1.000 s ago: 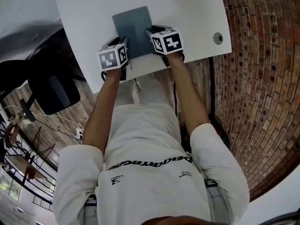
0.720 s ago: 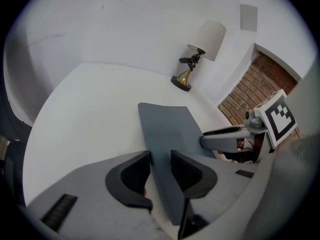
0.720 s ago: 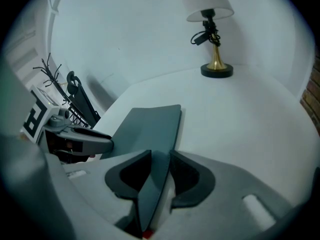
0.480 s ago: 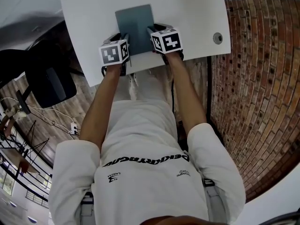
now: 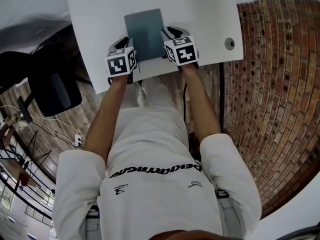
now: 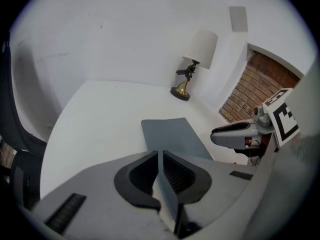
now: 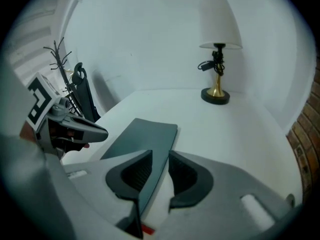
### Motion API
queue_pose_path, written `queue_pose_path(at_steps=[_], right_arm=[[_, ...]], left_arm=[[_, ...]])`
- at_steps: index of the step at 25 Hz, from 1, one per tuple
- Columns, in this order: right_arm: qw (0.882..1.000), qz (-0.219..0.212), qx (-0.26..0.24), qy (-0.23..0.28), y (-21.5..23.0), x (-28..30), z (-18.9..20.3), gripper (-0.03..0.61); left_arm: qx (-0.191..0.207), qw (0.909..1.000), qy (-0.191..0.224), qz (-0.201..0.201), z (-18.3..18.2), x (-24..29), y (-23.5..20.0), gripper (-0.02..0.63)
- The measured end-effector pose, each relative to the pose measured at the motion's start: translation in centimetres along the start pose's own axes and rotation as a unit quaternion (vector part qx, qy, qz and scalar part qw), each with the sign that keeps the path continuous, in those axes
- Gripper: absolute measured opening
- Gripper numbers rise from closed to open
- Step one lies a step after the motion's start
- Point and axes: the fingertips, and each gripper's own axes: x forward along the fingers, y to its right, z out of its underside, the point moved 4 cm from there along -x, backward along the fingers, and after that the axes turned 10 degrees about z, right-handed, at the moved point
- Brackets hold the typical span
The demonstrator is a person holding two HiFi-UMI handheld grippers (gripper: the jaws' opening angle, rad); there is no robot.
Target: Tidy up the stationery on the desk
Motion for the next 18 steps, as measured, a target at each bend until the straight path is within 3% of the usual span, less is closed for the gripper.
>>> queue_pose_path(at_steps=[4, 7, 9, 12, 14, 18], right_arm=[[0.997, 0.002, -0.066, 0.027, 0.7, -3.4, -0.5, 0.087], [0.983, -0.015, -0.176, 0.050, -0.1, -6.0, -0.4, 0.038], [0.956, -0.024, -0.290, 0.036, -0.9, -7.1, 1.2, 0.038], [0.900, -0.038, -0.434, -0.003, -2.1, -7.2, 5.3, 0.040], [0.872, -0.052, -0.486, -0.025, -2.4, -7.1, 7.7, 0.051], [0.839, -0.086, -0.534, -0.057, -2.6, -6.6, 10.6, 0.055]], left_arm=[[0.029, 0.9990, 0.032, 0.008, -0.9, -2.4, 1.4, -0.002], [0.058, 0.9970, 0.048, 0.019, -1.3, -4.3, 2.9, -0.003], [0.078, 0.9950, 0.053, 0.031, -1.4, -5.5, 4.2, -0.002], [0.099, 0.9924, 0.053, 0.051, -0.8, -7.3, 6.0, -0.002], [0.111, 0.9905, 0.053, 0.062, -0.4, -8.0, 7.2, -0.002], [0.129, 0.9874, 0.056, 0.073, 0.3, -9.0, 9.0, -0.002]])
